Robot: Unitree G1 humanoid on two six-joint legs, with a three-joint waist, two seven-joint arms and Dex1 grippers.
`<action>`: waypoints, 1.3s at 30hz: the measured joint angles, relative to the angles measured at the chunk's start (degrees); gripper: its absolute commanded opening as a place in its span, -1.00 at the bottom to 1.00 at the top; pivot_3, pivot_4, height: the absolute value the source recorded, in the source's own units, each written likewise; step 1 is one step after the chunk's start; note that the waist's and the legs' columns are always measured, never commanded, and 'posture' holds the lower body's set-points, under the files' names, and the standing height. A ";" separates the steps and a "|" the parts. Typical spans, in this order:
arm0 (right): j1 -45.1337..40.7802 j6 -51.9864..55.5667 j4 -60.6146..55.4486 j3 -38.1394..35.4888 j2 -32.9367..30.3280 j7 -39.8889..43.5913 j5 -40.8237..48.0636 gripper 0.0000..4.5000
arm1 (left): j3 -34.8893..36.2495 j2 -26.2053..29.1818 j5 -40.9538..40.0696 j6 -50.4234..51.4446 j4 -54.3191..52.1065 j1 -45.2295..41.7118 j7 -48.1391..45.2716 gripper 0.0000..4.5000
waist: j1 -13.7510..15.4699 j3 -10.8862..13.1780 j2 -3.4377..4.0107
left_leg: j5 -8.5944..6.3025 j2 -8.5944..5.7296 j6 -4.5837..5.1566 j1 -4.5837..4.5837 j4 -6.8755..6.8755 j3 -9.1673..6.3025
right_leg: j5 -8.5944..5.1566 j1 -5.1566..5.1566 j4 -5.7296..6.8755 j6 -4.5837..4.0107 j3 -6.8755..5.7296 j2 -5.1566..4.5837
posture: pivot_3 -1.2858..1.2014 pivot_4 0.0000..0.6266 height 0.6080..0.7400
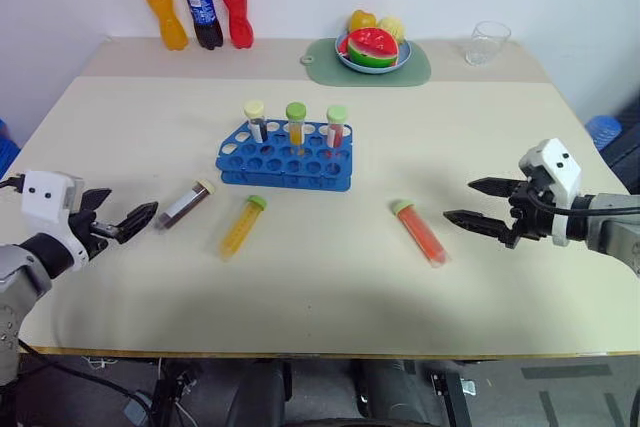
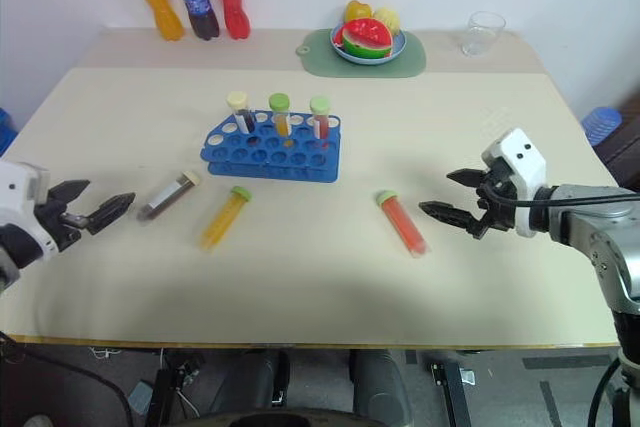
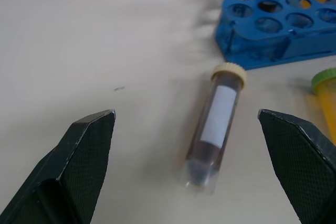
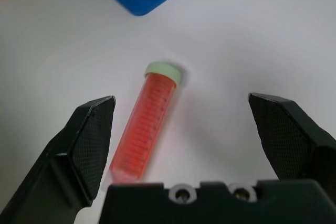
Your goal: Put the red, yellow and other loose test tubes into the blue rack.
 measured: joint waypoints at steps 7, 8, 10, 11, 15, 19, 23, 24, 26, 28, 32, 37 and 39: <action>-12.10 17.24 -0.85 5.62 0.54 -6.19 2.61 1.00 | -9.56 0.25 -0.62 -2.32 -4.31 -2.45 -5.33 0.98 | -0.24 0.00 0.00 | 0.00 0.01 0.00 -0.01 0.01 0.00 | 0.00 -0.02 0.01 -0.01 0.01 0.01 | 0.03 -0.52 0.91; -14.07 19.98 -0.65 6.74 1.10 -7.44 2.59 1.00 | -10.69 0.46 -0.94 -2.45 -5.48 -2.44 -6.24 0.98 | -0.20 0.00 0.00 | 0.00 0.02 0.00 -0.01 0.01 0.00 | -0.01 -0.03 0.01 -0.02 0.01 0.01 | 0.03 -0.52 0.91; -18.53 25.69 1.05 9.91 2.61 -9.81 2.28 1.00 | -12.88 0.69 -1.44 -2.65 -8.09 -2.33 -8.22 0.98 | -0.17 0.01 0.01 | 0.00 0.01 0.00 -0.03 0.01 0.01 | -0.01 -0.04 0.00 -0.03 0.02 0.00 | 0.03 -0.52 0.91; -20.89 28.51 2.23 11.68 3.69 -10.86 1.85 1.00 | -14.51 0.72 -1.94 -2.92 -9.66 -2.31 -9.33 0.98 | -0.15 0.01 0.01 | 0.00 0.00 0.00 -0.04 0.03 0.02 | -0.01 -0.04 0.00 -0.03 0.02 -0.01 | 0.03 -0.52 0.91; -29.87 38.03 7.31 19.11 6.87 -14.26 1.07 1.00 | -22.21 0.68 -3.30 -4.36 -14.94 -3.10 -13.67 0.98 | -0.12 0.01 0.02 | 0.00 0.01 0.00 -0.15 0.01 -0.02 | -0.01 -0.14 0.00 -0.04 0.01 0.01 | 0.03 -0.52 0.91; -33.33 39.63 14.39 25.36 6.88 -16.95 1.90 1.00 | -24.91 0.64 -3.11 -6.68 -15.61 -2.85 -15.56 0.98 | 0.02 0.01 0.02 | 0.00 -0.01 0.00 -0.32 0.05 -0.04 | -0.01 -0.23 -0.04 -0.05 -0.02 0.00 | 0.03 -0.52 0.91; -36.05 39.65 18.91 30.13 6.88 -18.26 5.58 1.00 | -27.33 0.28 -2.25 -8.90 -17.08 -1.72 -15.75 0.98 | -0.17 0.01 0.03 | 0.00 -0.01 0.01 -0.34 0.06 -0.04 | -0.01 -0.27 -0.02 -0.04 -0.02 0.01 | 0.03 -0.52 0.91; -36.89 39.65 19.85 30.94 6.87 -18.65 6.62 1.00 | -27.75 0.28 -2.07 -9.25 -17.09 -1.31 -15.72 0.98 | -0.27 0.01 0.03 | 0.00 0.00 0.01 -0.33 0.05 -0.05 | -0.01 -0.27 -0.02 -0.04 -0.02 0.02 | 0.03 -0.52 0.91; -38.27 39.65 22.02 32.15 7.05 -20.09 8.26 1.00 | -28.60 0.28 -1.62 -10.13 -17.12 -0.49 -15.71 0.98 | -0.31 0.01 0.03 | 0.00 0.00 0.01 -0.32 0.06 -0.05 | -0.01 -0.27 -0.01 -0.04 -0.02 0.04 | 0.03 -0.52 0.91; -39.22 39.65 24.80 33.22 7.86 -22.08 9.56 1.00 | -28.92 0.28 -0.86 -10.72 -17.11 0.01 -15.60 0.98 | -0.28 0.01 0.03 | 0.00 0.01 0.01 -0.33 0.06 -0.05 | -0.01 -0.27 -0.01 -0.04 -0.02 0.04 | 0.03 -0.52 0.91; -40.26 39.65 28.49 34.14 8.78 -26.02 12.66 0.20 | -28.99 0.12 -0.34 -11.63 -17.12 0.21 -15.23 1.00 | -0.24 0.01 0.03 | 0.00 0.01 0.02 -0.34 0.06 -0.05 | -0.01 -0.27 -0.03 -0.04 -0.02 0.04 | 0.03 -0.52 0.91; -40.71 39.65 29.63 34.21 9.33 -29.97 17.37 -0.68 | -29.19 -0.16 0.28 -12.65 -17.12 0.87 -15.03 1.00 | -0.24 0.01 0.03 | -0.01 0.01 0.02 -0.34 0.06 -0.05 | -0.01 -0.27 -0.02 -0.04 -0.02 0.05 | 0.03 -0.52 0.91; -40.27 39.65 27.47 33.92 8.95 -30.55 19.01 -0.68 | -29.20 -0.19 0.39 -12.82 -17.11 1.51 -14.96 1.00 | -0.25 0.03 0.07 | -0.01 0.01 0.02 -0.37 0.06 -0.06 | -0.01 -0.30 -0.02 -0.04 -0.02 0.05 | 0.03 -0.52 0.91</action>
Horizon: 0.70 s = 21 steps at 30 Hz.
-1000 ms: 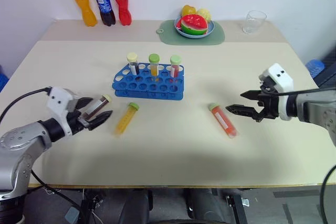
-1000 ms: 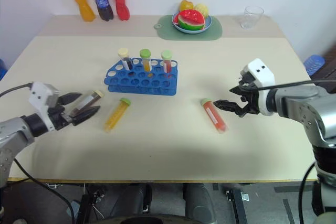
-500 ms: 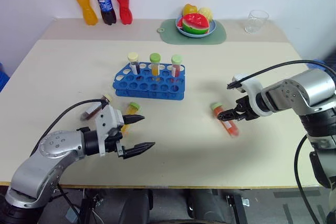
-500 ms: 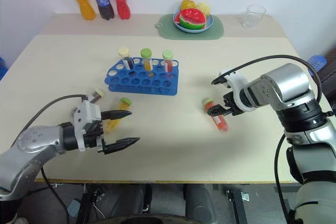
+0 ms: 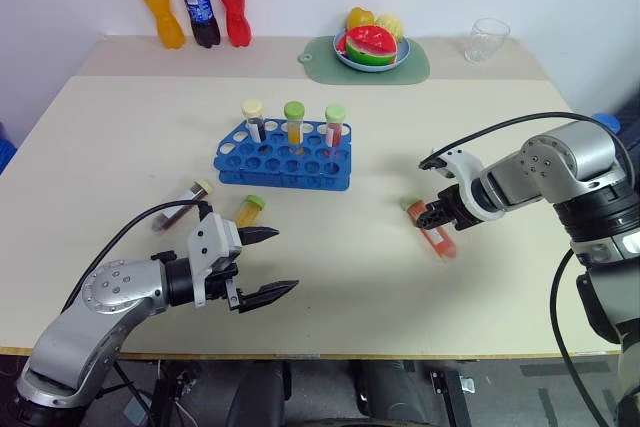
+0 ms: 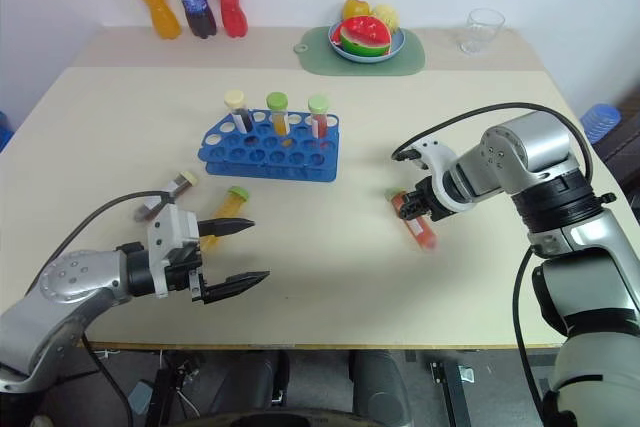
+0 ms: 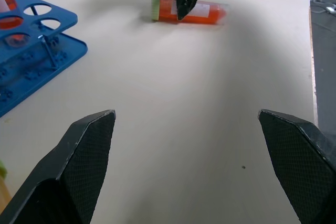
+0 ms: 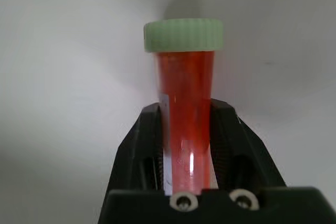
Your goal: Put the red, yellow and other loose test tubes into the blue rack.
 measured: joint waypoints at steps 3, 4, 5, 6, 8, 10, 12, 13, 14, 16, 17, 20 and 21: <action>3.64 -2.27 -10.59 -3.20 -1.17 2.05 0.29 -0.68 | 0.33 -0.17 0.05 -0.26 0.14 0.84 0.55 1.00 | 0.12 0.01 0.02 | -0.01 0.04 0.02 -0.09 0.00 -0.05 | 0.00 -0.07 -0.01 0.01 -0.01 0.04 | 0.03 -0.52 0.91; 7.94 -7.87 -17.75 -6.57 -1.90 4.19 -0.32 -0.68 | 0.86 -0.70 0.04 -0.59 0.32 1.31 1.10 1.00 | 0.30 0.01 0.01 | -0.02 0.04 0.04 -0.13 -0.01 -0.08 | -0.01 -0.07 -0.04 0.02 -0.04 0.04 | 0.03 -0.52 0.91; 12.17 -14.34 -23.12 -9.55 -1.80 5.90 -1.53 -0.68 | 1.68 -1.55 -0.01 -0.83 0.54 1.95 1.94 1.00 | 0.43 0.00 0.00 | -0.03 0.04 0.06 -0.15 0.01 -0.12 | -0.01 -0.04 -0.08 0.03 -0.08 0.04 | 0.03 -0.52 0.91; 14.55 -18.59 -25.75 -10.86 -1.60 7.16 -2.45 -0.68 | 2.14 -2.07 -0.02 -0.85 0.98 2.27 2.44 1.00 | 0.42 0.01 0.01 | -0.04 0.03 0.06 -0.15 0.04 -0.08 | -0.01 -0.05 -0.07 0.04 -0.07 0.02 | 0.03 -0.52 0.91; 23.78 -36.62 -32.63 -15.57 2.43 10.51 -8.51 -0.68 | 4.58 -5.24 -1.18 -0.76 2.33 2.62 5.02 1.00 | 0.37 -0.05 -0.08 | -0.04 0.04 0.07 -0.12 0.07 -0.09 | -0.01 0.01 -0.07 0.05 -0.08 0.02 | 0.03 -0.52 0.91; 28.71 -50.46 -34.81 -16.28 9.91 11.16 -13.57 -0.68 | 6.13 -7.15 -1.79 -0.73 4.02 2.51 6.94 1.00 | -0.08 -0.04 -0.06 | -0.04 0.05 0.06 0.00 0.07 -0.01 | 0.00 0.02 0.04 0.06 0.00 0.03 | 0.03 -0.52 0.91; 29.71 -61.11 -32.60 -15.44 18.61 8.20 -20.14 -0.68 | 6.72 -8.07 -1.69 -0.92 5.93 2.30 7.76 1.00 | -0.57 -0.04 -0.06 | 0.00 0.06 0.01 0.14 0.06 0.03 | 0.02 0.04 0.13 0.02 0.03 0.05 | 0.03 -0.52 0.91; 29.63 -65.09 -31.00 -15.04 21.17 7.06 -22.78 -0.68 | 6.82 -8.39 -1.59 -1.14 6.58 2.32 8.09 1.00 | -0.56 -0.03 -0.04 | 0.02 0.06 -0.04 0.14 0.06 0.01 | 0.03 0.05 0.16 0.02 0.03 0.06 | 0.03 -0.52 0.91; 29.34 -68.79 -29.06 -14.73 23.56 6.12 -25.43 -0.68 | 7.02 -8.76 -1.37 -1.38 7.37 2.30 8.32 1.00 | -0.54 -0.04 -0.06 | 0.03 0.06 -0.05 0.19 0.06 -0.01 | 0.03 0.09 0.15 0.00 0.03 0.08 | 0.03 -0.52 0.91; 28.14 -76.97 -23.55 -12.61 28.47 4.20 -32.01 -0.68 | 7.16 -9.64 -1.01 -2.31 9.30 1.79 8.98 1.00 | -0.50 -0.04 -0.05 | 0.03 0.06 -0.05 0.23 0.04 -0.01 | 0.03 0.12 0.15 -0.01 0.03 0.09 | 0.03 -0.52 0.91; 27.19 -80.11 -20.15 -11.72 31.18 2.95 -34.62 -0.68 | 7.16 -9.95 -0.71 -2.61 10.07 1.38 9.21 1.00 | -0.54 -0.04 -0.05 | 0.04 0.06 -0.07 0.26 0.02 -0.01 | 0.02 0.13 0.15 -0.01 0.03 0.10 | 0.03 -0.52 0.91; 24.38 -88.20 -8.69 -10.41 38.35 -0.74 -40.45 -0.68 | 7.04 -10.91 0.59 -4.59 11.30 -0.48 9.59 1.00 | -0.88 -0.03 -0.04 | 0.08 0.06 -0.14 0.25 -0.01 -0.01 | 0.03 0.12 0.15 -0.02 0.03 0.09 | 0.03 -0.52 0.91; 23.95 -90.36 -5.88 -10.11 39.33 -0.99 -41.69 -0.68 | 7.02 -11.07 1.26 -5.11 11.34 -0.77 9.76 1.00 | -0.84 -0.03 -0.04 | 0.08 0.05 -0.14 0.24 -0.02 -0.01 | 0.03 0.12 0.13 -0.02 0.03 0.08 | 0.03 -0.52 0.91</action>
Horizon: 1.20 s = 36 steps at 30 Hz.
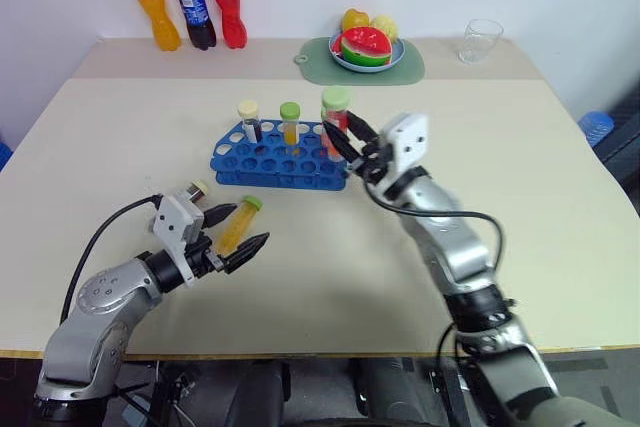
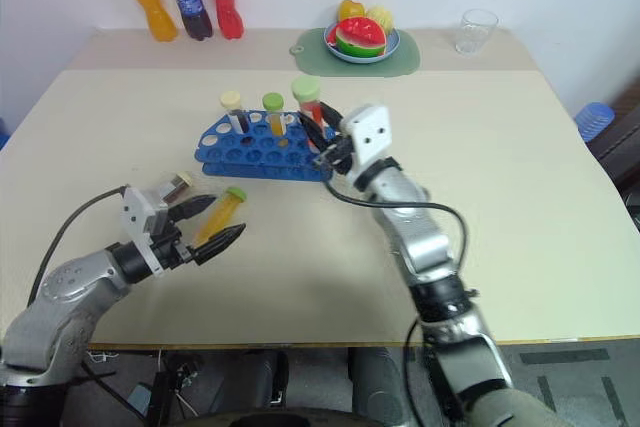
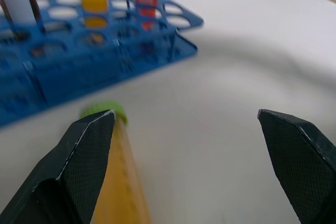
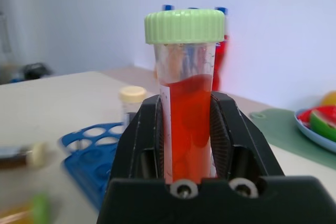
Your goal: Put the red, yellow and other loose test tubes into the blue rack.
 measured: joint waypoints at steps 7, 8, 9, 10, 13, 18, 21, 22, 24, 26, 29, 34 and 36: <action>0.03 -7.28 9.48 -0.06 2.74 1.35 -3.13 -0.68 | 0.00 -0.37 1.37 -1.18 0.16 0.02 0.84 1.00 | -0.61 0.01 0.01 | 0.01 0.00 -0.02 0.01 -0.01 -0.02 | 0.00 -0.01 0.01 0.00 0.00 -0.02 | 0.03 -0.52 0.91; 0.03 -7.54 10.09 -0.07 3.10 1.45 -3.27 -0.68 | -0.02 -0.44 1.44 -1.18 0.15 0.02 0.87 1.00 | -0.71 0.01 0.02 | 0.01 0.00 -0.02 0.02 -0.01 -0.02 | 0.00 -0.01 0.02 0.00 0.00 -0.01 | 0.03 -0.52 0.91; 0.04 -7.78 10.62 -0.07 3.30 1.57 -3.45 -0.68 | -0.06 -0.51 1.51 -1.18 0.13 0.02 0.92 1.00 | -0.78 0.02 0.04 | 0.01 0.01 -0.02 0.04 -0.01 -0.01 | 0.00 -0.01 0.03 0.00 0.00 -0.01 | 0.03 -0.52 0.91; 0.02 -8.02 11.24 -0.18 3.42 1.70 -3.56 -0.68 | -0.07 -0.55 1.55 -1.18 0.11 0.02 1.01 1.00 | -0.78 0.02 0.03 | 0.01 0.01 -0.02 0.05 -0.02 -0.01 | 0.00 -0.01 0.05 0.00 0.00 -0.01 | 0.03 -0.52 0.91; -0.13 -8.59 12.24 -0.47 3.84 2.32 -3.81 -0.68 | -0.07 -0.65 1.64 -1.18 0.11 0.01 1.16 1.00 | -0.73 0.02 0.03 | 0.01 0.01 -0.02 0.06 -0.02 -0.02 | 0.00 0.01 0.05 0.00 0.00 -0.01 | 0.03 -0.52 0.91; -1.14 -9.53 14.43 -0.66 5.26 2.46 -4.96 -0.68 | -1.12 -1.11 1.82 -1.17 0.11 -0.33 1.44 1.00 | -0.76 0.02 0.04 | 0.01 0.01 -0.02 0.07 -0.02 -0.02 | 0.00 0.01 0.05 -0.01 0.01 -0.01 | 0.03 -0.52 0.91; -2.45 -9.92 17.25 -1.24 5.99 2.10 -5.45 -0.68 | -1.30 -1.38 1.83 -1.16 0.09 -0.81 1.85 1.00 | -0.81 0.02 0.04 | 0.01 0.01 -0.02 0.08 -0.02 -0.01 | 0.00 0.01 0.06 -0.01 0.01 -0.01 | 0.03 -0.52 0.91; -2.74 -10.20 17.98 -1.40 6.14 2.08 -5.65 -0.68 | -1.30 -1.38 1.83 -1.12 0.09 -0.81 1.93 1.00 | -0.84 0.02 0.04 | 0.01 0.01 -0.02 0.09 -0.02 -0.01 | 0.00 0.01 0.06 -0.01 0.01 -0.01 | 0.03 -0.52 0.91; -2.98 -10.73 19.22 -1.69 6.51 2.00 -5.89 -0.68 | -1.35 -1.38 1.83 -1.07 0.05 -0.80 2.05 1.00 | -0.85 0.02 0.04 | 0.01 0.02 -0.02 0.10 -0.03 -0.01 | 0.00 0.01 0.07 -0.01 0.01 -0.01 | 0.03 -0.52 0.91; -2.98 -10.88 20.00 -2.03 6.75 2.25 -5.84 -0.68 | -1.35 -1.38 1.82 -0.87 -0.06 -0.80 2.24 1.00 | -0.84 0.02 0.04 | 0.01 0.02 -0.02 0.09 -0.03 -0.01 | 0.00 0.01 0.07 -0.01 0.01 -0.01 | 0.03 -0.52 0.91; -2.97 -10.93 20.08 -2.74 6.93 3.57 -5.58 0.18 | -1.35 -1.37 1.76 -0.25 -0.35 -0.81 3.10 1.00 | -0.84 0.03 0.05 | 0.01 0.02 -0.02 0.09 -0.03 -0.01 | 0.00 0.01 0.07 -0.01 0.01 -0.01 | 0.03 -0.52 0.91; -2.96 -10.99 17.14 -3.21 7.15 4.38 -5.18 0.98 | -0.25 -0.35 0.06 5.79 -2.29 -3.03 6.67 1.00 | -0.70 0.04 0.07 | 0.01 0.02 -0.02 0.07 -0.03 -0.07 | 0.00 0.00 0.08 0.00 0.01 -0.01 | 0.03 -0.52 0.91; -2.96 -10.45 14.41 -3.61 6.86 4.55 -5.01 0.98 | 1.70 0.88 -2.11 10.59 -3.61 -5.63 9.10 1.00 | -0.64 0.04 0.06 | 0.01 0.01 -0.02 0.05 -0.02 -0.14 | 0.00 0.01 0.08 0.00 0.00 -0.02 | 0.03 -0.52 0.91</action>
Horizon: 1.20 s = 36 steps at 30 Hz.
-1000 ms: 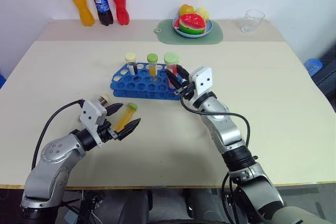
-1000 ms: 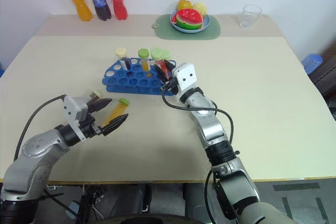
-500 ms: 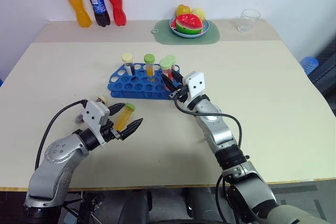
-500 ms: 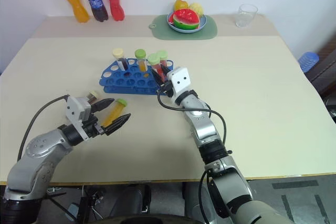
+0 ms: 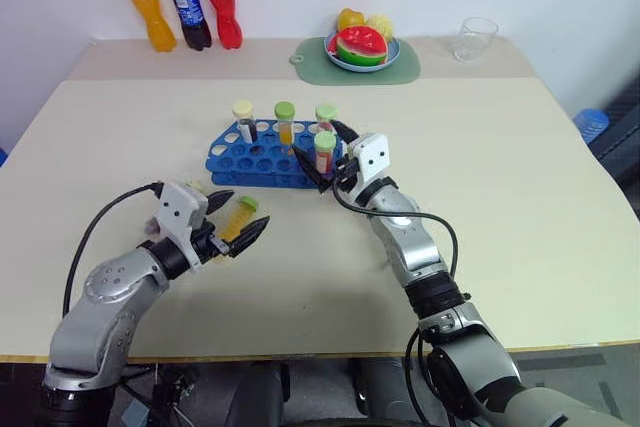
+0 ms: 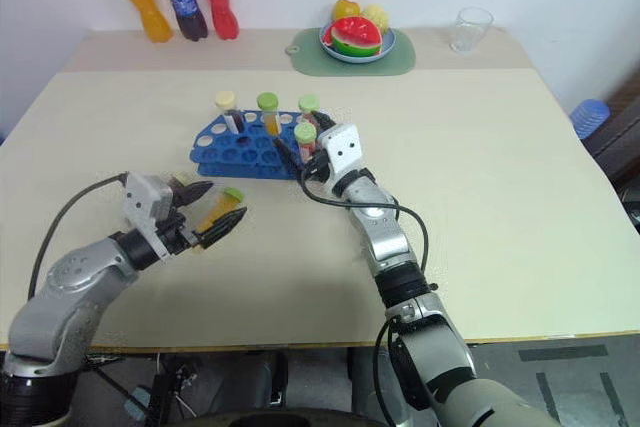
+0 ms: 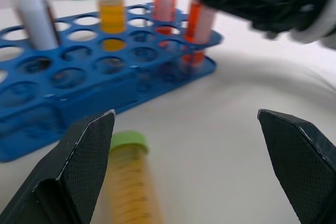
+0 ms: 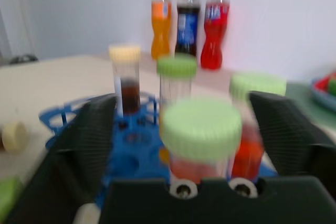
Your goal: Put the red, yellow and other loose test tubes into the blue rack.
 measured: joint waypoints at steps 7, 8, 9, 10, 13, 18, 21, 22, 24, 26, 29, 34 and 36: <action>0.27 6.25 -10.32 -2.41 -8.40 5.57 2.98 0.98 | 4.31 5.21 -6.23 38.10 -4.60 -23.67 16.75 1.00 | 0.11 0.01 -0.03 | 0.00 -0.11 0.01 0.00 0.03 -0.06 | 0.00 0.09 -0.02 0.03 -0.06 -0.04 | 0.03 -0.52 0.91; 0.30 7.13 -11.26 -2.83 -9.50 6.63 3.61 0.98 | 4.88 5.02 -6.78 44.17 -4.11 -26.71 17.73 1.00 | -0.02 0.01 -0.02 | 0.00 -0.12 0.01 0.00 0.02 -0.05 | 0.00 0.09 -0.03 0.03 -0.06 -0.04 | 0.03 -0.52 0.91; 0.27 7.90 -12.07 -3.15 -10.89 7.86 4.30 0.98 | 5.22 5.14 -8.17 49.85 -3.23 -29.64 18.20 1.00 | -0.13 0.01 -0.02 | 0.00 -0.11 0.01 0.00 0.00 -0.05 | 0.00 0.08 -0.03 0.03 -0.06 -0.02 | 0.03 -0.52 0.91; 0.22 8.59 -12.87 -3.48 -12.19 9.04 4.85 0.98 | 4.81 6.29 -10.74 53.64 -2.00 -31.56 18.25 1.00 | -0.39 0.01 -0.02 | -0.01 -0.09 0.01 0.08 -0.07 -0.04 | -0.01 0.08 -0.04 0.03 -0.02 0.01 | 0.03 -0.52 0.91; 0.15 11.21 -15.53 -4.59 -17.02 14.21 7.19 0.98 | -3.57 15.79 -22.20 58.67 5.99 -36.06 20.96 1.00 | -1.13 0.08 0.07 | 0.00 -0.03 0.01 0.20 -0.19 -0.11 | -0.02 0.04 0.01 0.02 0.07 0.02 | 0.03 -0.52 0.91; 1.92 17.90 -25.08 -2.42 -23.16 24.97 12.74 0.98 | -12.67 20.94 -32.34 58.67 12.70 -39.85 28.16 1.00 | -1.26 0.10 0.06 | 0.01 -0.02 -0.02 0.22 -0.20 -0.11 | -0.02 0.06 0.00 0.02 0.09 0.01 | 0.03 -0.52 0.91; 5.36 23.76 -31.67 -0.15 -27.22 30.72 16.72 0.98 | -15.70 20.55 -36.38 58.67 15.85 -40.42 33.11 1.00 | -0.61 0.10 0.05 | 0.01 -0.04 -0.02 0.19 -0.17 -0.09 | -0.02 0.06 -0.02 0.02 0.09 -0.02 | 0.03 -0.52 0.91; 6.22 25.29 -32.95 0.36 -27.99 31.96 17.64 0.98 | -16.48 20.08 -37.31 58.67 16.61 -40.64 34.46 1.00 | -0.33 0.11 0.04 | 0.01 -0.05 -0.01 0.17 -0.12 -0.09 | -0.02 0.06 -0.02 0.02 0.08 -0.02 | 0.03 -0.52 0.91; 7.96 28.09 -35.69 1.54 -29.64 34.37 19.19 0.98 | -17.86 18.17 -39.60 58.67 17.60 -40.82 37.94 1.00 | 0.12 0.11 0.04 | 0.01 -0.07 -0.01 0.14 -0.06 -0.08 | -0.02 0.06 -0.02 0.02 0.09 -0.05 | 0.03 -0.52 0.91; 8.89 29.47 -37.31 2.36 -30.71 35.47 19.82 0.98 | -18.58 16.52 -41.30 58.67 18.67 -40.84 41.28 1.00 | 0.35 0.11 0.02 | 0.01 -0.09 -0.02 0.13 -0.03 -0.08 | -0.02 0.07 -0.03 0.02 0.08 -0.06 | 0.03 -0.52 0.91; 9.43 30.76 -38.59 2.62 -30.91 35.81 20.25 1.00 | -18.92 13.38 -43.27 58.67 20.48 -40.77 46.73 0.64 | 0.44 0.12 -0.02 | 0.01 -0.11 -0.02 0.11 0.00 -0.08 | -0.02 0.06 -0.02 0.03 0.08 -0.08 | 0.03 -0.52 0.91; 9.83 31.53 -39.39 2.69 -30.45 34.99 20.35 1.00 | -18.98 10.15 -45.00 58.66 21.17 -39.10 54.34 -0.47 | 0.22 0.12 -0.02 | 0.02 -0.11 -0.04 0.11 -0.02 -0.09 | -0.02 0.05 -0.02 0.03 0.07 -0.08 | 0.03 -0.52 0.91; 10.10 31.59 -39.39 2.86 -30.18 34.70 20.34 1.00 | -18.64 9.72 -45.74 58.67 21.37 -39.08 56.06 -0.69 | 0.34 0.12 -0.02 | 0.03 -0.12 -0.06 0.12 -0.02 -0.08 | -0.02 0.05 -0.02 0.03 0.07 -0.08 | 0.03 -0.52 0.91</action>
